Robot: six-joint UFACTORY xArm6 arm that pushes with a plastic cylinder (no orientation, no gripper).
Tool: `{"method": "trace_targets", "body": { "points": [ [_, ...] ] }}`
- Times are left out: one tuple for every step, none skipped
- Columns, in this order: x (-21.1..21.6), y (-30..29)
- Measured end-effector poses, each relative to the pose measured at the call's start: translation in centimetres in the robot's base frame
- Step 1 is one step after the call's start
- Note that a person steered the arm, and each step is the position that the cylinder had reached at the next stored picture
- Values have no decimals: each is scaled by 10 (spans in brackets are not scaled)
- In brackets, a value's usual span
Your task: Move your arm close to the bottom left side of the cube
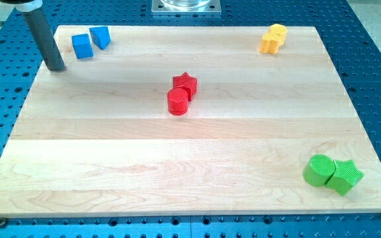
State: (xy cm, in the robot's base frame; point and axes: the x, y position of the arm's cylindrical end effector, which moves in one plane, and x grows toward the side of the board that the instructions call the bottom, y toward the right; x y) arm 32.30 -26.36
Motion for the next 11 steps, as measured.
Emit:
{"method": "trace_targets", "body": {
  "points": [
    [0,0],
    [-3,0],
    [-3,0],
    [-3,0],
    [-3,0],
    [-3,0],
    [-15,0],
    [-14,-7],
    [-14,9],
    [-14,9],
    [-14,10]
  ]
}}
